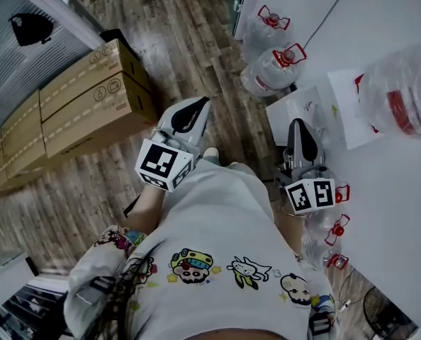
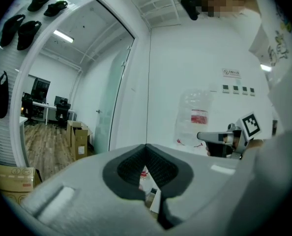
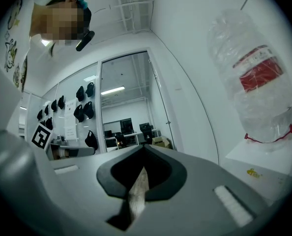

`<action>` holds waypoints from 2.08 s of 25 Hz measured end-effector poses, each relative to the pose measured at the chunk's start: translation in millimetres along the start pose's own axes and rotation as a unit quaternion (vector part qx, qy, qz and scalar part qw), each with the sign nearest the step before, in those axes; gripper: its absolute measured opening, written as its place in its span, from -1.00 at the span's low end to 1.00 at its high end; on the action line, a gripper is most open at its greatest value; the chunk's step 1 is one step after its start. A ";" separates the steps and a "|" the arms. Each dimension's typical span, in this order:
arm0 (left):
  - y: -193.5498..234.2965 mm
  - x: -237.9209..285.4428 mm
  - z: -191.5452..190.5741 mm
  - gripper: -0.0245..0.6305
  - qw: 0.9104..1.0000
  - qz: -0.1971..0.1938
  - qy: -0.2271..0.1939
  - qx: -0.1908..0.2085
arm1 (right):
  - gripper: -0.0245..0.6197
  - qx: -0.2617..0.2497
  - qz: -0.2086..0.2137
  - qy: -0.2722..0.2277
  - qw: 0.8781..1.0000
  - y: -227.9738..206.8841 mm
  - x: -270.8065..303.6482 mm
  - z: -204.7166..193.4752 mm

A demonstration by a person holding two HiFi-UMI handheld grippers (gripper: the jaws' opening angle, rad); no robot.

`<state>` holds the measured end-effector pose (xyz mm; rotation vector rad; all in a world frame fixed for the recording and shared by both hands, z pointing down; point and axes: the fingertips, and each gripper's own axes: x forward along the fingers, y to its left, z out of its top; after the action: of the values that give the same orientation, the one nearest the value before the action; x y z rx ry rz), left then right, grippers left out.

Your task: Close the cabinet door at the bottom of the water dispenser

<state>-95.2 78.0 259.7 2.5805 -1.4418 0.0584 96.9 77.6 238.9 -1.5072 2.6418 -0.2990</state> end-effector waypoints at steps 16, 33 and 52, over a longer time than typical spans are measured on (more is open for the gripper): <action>6.9 1.0 11.3 -0.93 1.000 0.010 -0.019 0.010 | -0.90 -0.026 0.019 0.021 0.999 5.3 14.7 -0.3; 16.4 -2.7 -0.3 -0.93 0.999 -0.015 0.019 0.036 | -0.90 -0.011 0.024 0.033 0.999 5.9 24.5 -11.0; 23.8 -1.8 -8.0 -0.93 0.999 -0.019 0.028 0.034 | -0.90 -0.020 0.042 0.050 0.998 18.4 35.4 -18.8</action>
<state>-115.9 68.7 270.7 2.6358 -1.3940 0.1764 60.1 58.7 254.2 -1.4225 2.7969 -0.3247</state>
